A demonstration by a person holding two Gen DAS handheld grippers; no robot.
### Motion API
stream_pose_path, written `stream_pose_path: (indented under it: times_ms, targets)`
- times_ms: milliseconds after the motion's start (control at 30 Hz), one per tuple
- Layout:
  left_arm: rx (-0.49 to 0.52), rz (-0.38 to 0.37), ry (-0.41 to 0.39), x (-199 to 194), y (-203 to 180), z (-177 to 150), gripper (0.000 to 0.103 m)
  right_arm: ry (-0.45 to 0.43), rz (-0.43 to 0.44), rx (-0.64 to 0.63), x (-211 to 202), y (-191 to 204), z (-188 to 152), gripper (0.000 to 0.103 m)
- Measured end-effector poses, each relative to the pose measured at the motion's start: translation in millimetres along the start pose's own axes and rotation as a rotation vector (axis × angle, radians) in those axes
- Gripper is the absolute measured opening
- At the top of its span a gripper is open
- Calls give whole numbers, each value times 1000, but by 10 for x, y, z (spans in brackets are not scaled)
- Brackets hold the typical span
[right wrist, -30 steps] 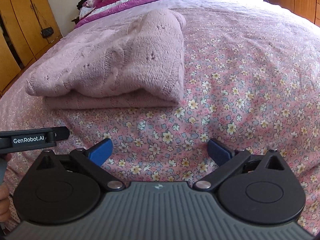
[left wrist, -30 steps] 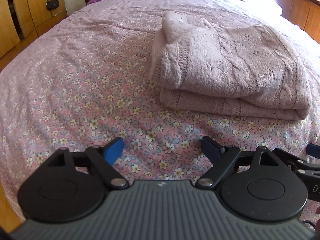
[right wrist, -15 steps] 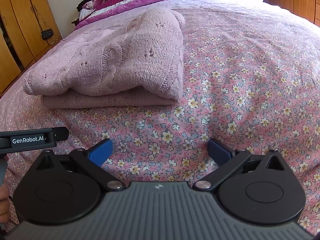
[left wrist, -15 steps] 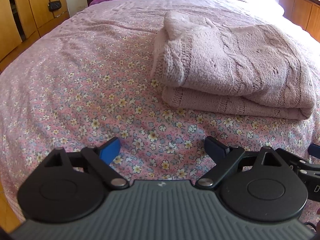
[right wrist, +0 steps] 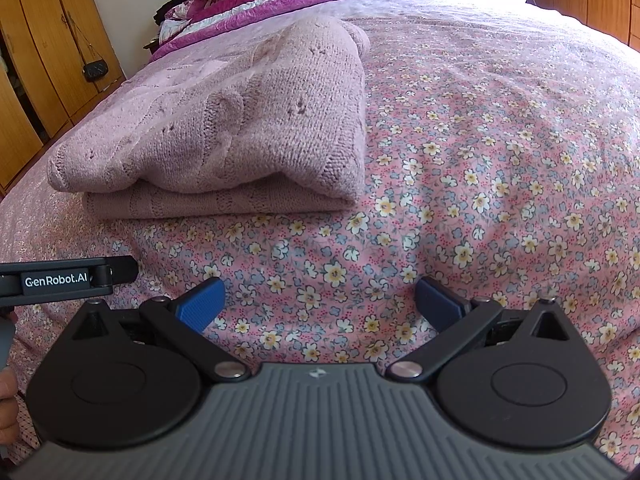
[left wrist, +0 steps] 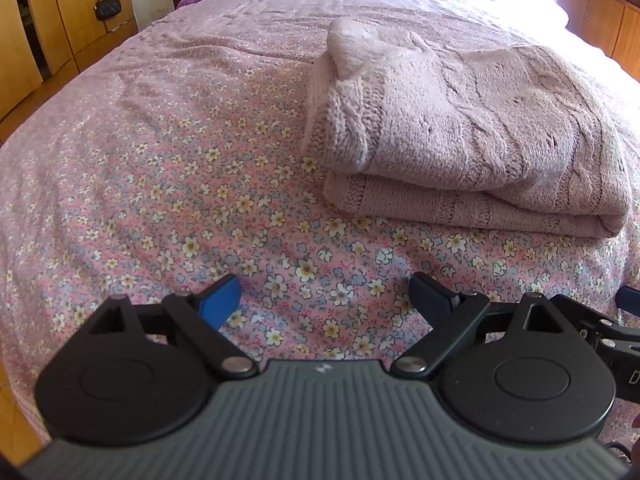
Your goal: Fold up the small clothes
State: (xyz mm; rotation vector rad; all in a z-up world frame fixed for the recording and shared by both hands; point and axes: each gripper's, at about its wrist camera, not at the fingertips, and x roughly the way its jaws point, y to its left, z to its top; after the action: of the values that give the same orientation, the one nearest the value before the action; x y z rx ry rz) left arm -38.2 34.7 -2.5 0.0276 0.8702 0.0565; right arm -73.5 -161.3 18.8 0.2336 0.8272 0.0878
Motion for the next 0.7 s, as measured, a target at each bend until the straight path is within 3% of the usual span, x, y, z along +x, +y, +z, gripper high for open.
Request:
stream_pose_path:
  times_ms: [700]
  targets:
    - [8,-3,8,12,-2,6,93,0,-3,-6,1,5,2,103]
